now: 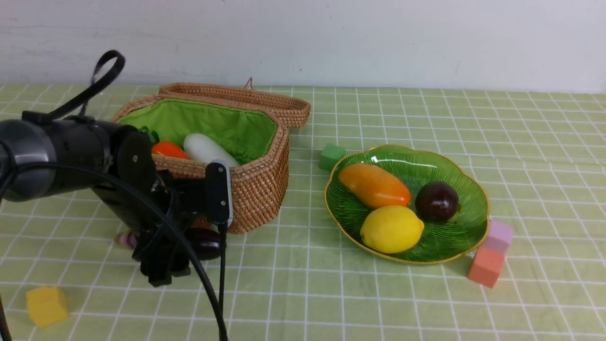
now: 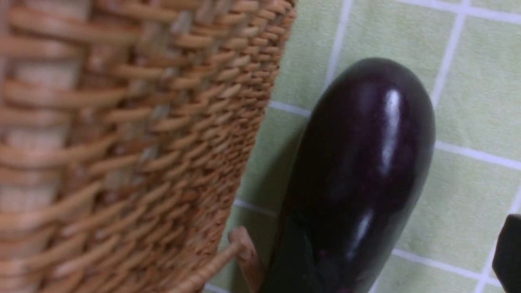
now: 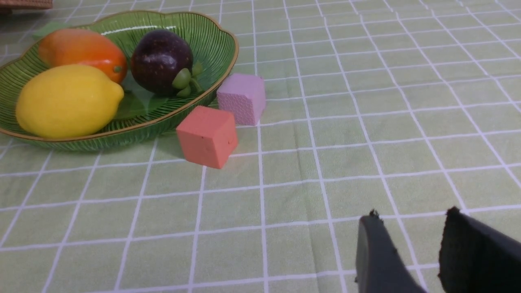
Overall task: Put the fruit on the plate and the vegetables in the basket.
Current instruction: Use the left arm to grab an eggplant and put it into the left basket
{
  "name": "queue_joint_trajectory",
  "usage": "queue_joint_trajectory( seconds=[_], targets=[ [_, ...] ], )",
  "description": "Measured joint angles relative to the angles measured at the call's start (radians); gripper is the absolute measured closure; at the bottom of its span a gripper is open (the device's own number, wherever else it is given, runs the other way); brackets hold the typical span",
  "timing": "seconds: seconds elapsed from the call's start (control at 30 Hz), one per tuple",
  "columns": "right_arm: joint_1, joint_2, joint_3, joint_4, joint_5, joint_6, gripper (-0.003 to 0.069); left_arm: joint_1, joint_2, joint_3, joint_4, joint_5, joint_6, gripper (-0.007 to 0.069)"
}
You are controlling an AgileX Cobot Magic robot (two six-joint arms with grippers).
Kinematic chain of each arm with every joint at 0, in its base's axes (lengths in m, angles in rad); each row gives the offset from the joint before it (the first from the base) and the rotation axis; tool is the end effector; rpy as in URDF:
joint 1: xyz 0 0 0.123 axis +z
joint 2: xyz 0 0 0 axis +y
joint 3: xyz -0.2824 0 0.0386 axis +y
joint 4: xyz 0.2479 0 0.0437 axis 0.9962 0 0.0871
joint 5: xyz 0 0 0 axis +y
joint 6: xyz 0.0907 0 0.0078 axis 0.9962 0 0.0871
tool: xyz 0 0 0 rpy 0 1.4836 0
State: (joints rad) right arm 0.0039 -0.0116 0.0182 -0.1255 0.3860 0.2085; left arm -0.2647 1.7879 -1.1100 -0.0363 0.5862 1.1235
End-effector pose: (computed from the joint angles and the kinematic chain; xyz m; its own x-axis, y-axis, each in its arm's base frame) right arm 0.0521 -0.0041 0.1732 -0.2930 0.0908 -0.9518 0.0683 0.9949 0.0738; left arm 0.3411 -0.0943 0.1849 -0.1707 0.9662 -0.1930 0.9151 0.2280 0.3326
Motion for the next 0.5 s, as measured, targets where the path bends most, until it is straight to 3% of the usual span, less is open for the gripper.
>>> queue_joint_trajectory(
  seconds=[0.5],
  targets=[
    [0.000, 0.000, 0.000, -0.003, 0.000, 0.000, 0.0417, 0.000, 0.010, -0.053, 0.000, 0.030, -0.023, 0.0041]
  ],
)
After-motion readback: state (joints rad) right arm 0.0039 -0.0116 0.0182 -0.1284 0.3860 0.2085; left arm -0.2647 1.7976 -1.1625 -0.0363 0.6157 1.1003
